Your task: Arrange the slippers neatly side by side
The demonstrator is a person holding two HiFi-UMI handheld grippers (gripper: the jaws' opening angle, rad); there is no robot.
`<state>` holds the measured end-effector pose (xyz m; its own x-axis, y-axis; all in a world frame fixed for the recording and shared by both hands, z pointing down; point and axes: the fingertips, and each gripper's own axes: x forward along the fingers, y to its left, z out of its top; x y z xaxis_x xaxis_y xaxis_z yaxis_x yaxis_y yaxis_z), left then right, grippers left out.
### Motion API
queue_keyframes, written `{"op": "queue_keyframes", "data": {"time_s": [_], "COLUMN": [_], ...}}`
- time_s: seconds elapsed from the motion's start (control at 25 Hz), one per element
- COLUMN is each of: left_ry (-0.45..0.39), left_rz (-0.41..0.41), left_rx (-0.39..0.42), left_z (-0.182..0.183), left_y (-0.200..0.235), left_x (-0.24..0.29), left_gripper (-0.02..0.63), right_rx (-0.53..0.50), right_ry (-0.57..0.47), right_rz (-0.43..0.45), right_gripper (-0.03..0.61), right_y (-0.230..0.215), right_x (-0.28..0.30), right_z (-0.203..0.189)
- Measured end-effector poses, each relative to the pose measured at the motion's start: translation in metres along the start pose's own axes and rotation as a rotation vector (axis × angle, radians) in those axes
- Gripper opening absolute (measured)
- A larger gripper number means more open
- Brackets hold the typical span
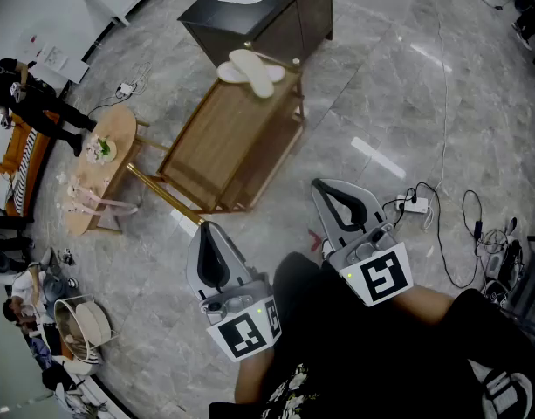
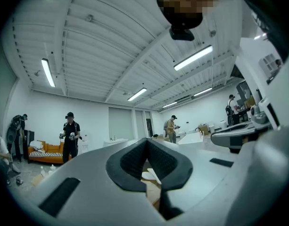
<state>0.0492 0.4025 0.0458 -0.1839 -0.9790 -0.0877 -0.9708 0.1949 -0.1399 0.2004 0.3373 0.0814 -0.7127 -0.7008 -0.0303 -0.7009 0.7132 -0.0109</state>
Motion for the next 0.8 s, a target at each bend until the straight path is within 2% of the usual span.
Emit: {"op": "queue_keyframes", "data": {"time_s": [0.24,0.56,0.8], "left_ry": [-0.003,0.007,0.021], "left_rz": [0.007,0.014,0.01], "left_rx": [0.008,-0.004,-0.002], "left_z": [-0.001,-0.006,-0.011], "left_y": [-0.007,-0.007,-0.008], "left_x": [0.004,0.003,-0.001], "left_gripper": [-0.011,-0.011,-0.011], "right_rx": [-0.014,-0.022,-0.018], "right_ry": [-0.005,-0.036,-0.028], "right_rz": [-0.009,0.046,0.047], "right_gripper": [-0.003,-0.002,-0.002], "right_y": [-0.017,-0.006,-0.006], "right_x": [-0.002,0.0,-0.004], "right_z": [-0.004,0.001,-0.004]}}
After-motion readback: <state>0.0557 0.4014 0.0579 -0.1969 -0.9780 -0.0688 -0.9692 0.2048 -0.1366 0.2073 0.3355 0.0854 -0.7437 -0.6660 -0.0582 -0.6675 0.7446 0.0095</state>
